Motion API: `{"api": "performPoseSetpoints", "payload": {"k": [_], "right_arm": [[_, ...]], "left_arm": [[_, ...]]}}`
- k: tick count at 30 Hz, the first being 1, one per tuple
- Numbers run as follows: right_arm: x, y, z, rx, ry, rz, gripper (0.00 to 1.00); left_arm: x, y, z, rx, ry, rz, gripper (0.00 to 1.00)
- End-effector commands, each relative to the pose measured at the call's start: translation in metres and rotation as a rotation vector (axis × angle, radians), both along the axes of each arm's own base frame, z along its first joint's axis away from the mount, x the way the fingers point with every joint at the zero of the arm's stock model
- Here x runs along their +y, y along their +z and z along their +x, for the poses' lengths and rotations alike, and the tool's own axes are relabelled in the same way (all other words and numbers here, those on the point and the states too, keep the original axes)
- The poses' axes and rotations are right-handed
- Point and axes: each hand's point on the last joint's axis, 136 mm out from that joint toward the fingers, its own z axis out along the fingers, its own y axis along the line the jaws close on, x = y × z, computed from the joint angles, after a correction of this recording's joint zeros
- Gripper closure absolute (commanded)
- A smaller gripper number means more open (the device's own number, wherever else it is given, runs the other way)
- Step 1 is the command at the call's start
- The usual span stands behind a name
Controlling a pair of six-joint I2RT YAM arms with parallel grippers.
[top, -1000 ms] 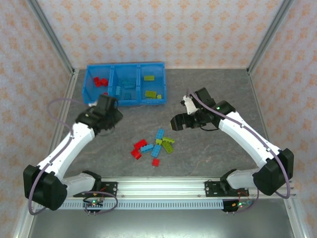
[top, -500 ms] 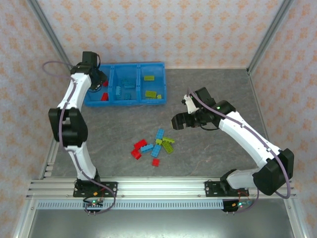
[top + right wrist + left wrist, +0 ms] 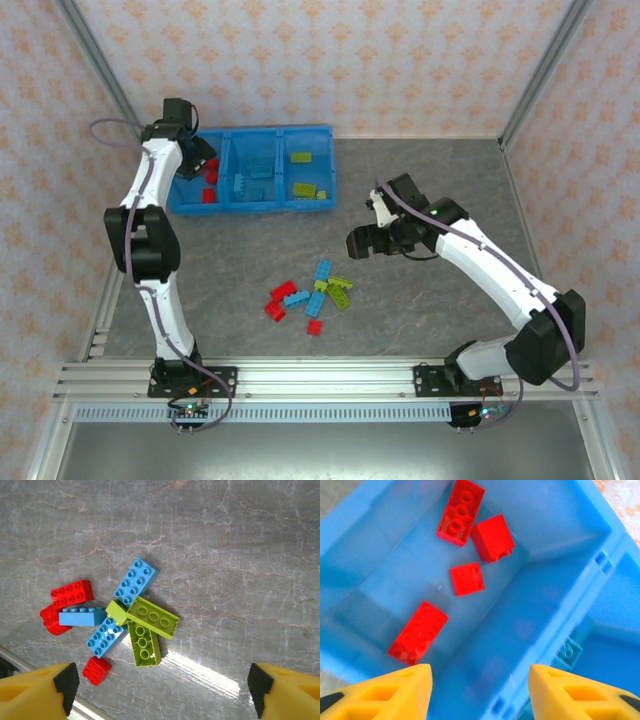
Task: Sort the legos into containers by color
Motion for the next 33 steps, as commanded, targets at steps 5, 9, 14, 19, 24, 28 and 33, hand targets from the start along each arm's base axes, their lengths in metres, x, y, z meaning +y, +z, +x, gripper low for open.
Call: {"api": "performPoseSetpoints", "payload": {"k": [5, 9, 14, 19, 24, 28, 33], "right_arm": [[0.022, -0.034, 0.003, 0.02, 0.059, -0.071, 0.12], [0.037, -0.058, -0.004, 0.053, 0.137, -0.128, 0.13], [0.049, -0.09, -0.014, 0.109, 0.223, -0.181, 0.13], [0.06, -0.121, -0.025, 0.214, 0.297, -0.186, 0.13], [0.061, -0.143, -0.024, 0.266, 0.303, -0.23, 0.19], [0.062, -0.146, -0.016, 0.243, 0.274, -0.243, 0.31], [0.064, -0.143, -0.011, 0.222, 0.26, -0.242, 0.41]], "left_arm": [[-0.054, 0.096, -0.088, -0.185, -0.184, 0.112, 0.45], [-0.088, 0.1, -0.143, -0.188, -0.356, 0.19, 0.44], [-0.129, 0.089, -0.196, -0.172, -0.629, 0.227, 0.36], [-0.139, 0.074, -0.235, -0.128, -0.782, 0.253, 0.3], [-0.134, 0.065, -0.247, -0.117, -0.776, 0.263, 0.29], [-0.134, 0.058, -0.247, -0.114, -0.758, 0.246, 0.28], [-0.138, 0.05, -0.244, -0.11, -0.753, 0.221, 0.27]]}}
